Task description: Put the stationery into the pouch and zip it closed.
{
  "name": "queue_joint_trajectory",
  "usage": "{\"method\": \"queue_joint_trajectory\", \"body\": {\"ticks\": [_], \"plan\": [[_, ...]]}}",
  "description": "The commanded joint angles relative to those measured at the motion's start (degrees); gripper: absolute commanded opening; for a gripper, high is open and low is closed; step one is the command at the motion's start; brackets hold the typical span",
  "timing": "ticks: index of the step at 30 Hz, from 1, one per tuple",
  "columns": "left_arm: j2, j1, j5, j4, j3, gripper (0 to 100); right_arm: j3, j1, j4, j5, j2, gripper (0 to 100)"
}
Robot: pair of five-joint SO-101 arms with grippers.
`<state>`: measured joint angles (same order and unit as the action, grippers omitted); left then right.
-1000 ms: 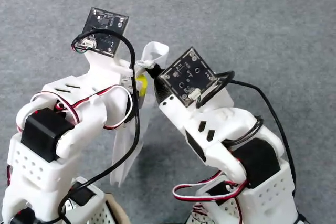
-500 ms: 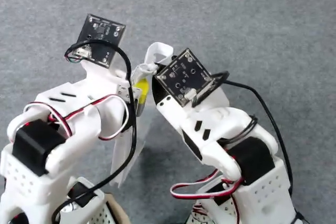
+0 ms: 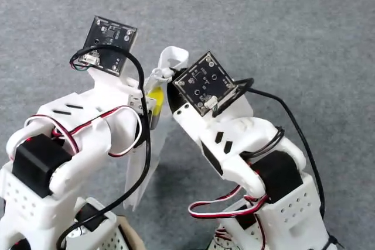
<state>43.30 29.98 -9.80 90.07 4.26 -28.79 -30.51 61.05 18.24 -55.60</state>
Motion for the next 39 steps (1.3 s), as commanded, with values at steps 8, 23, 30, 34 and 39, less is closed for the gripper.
{"method": "queue_joint_trajectory", "body": {"ticks": [8, 23, 30, 34, 39], "plan": [[1.93, 1.45, -0.26, -2.2, 0.4, 3, 0.92, -0.62, -0.79, 0.62, 0.22, 1.4], [2.02, 2.15, -0.18, 0.09, 2.68, 3, 1.27, 13.63, -1.85, 9.85, 0.57, 1.4], [2.02, 4.53, -0.18, 4.13, 9.27, 3, -8.13, 22.86, -15.56, 13.63, 0.66, 1.4], [2.02, 4.53, 0.0, 6.24, 11.56, 3, -13.41, 28.66, -21.71, 13.8, 1.27, 1.4], [2.02, 4.62, 0.0, 6.59, 14.37, 3, -15.43, 37.45, -24.0, 13.45, 7.87, 1.4]]}}
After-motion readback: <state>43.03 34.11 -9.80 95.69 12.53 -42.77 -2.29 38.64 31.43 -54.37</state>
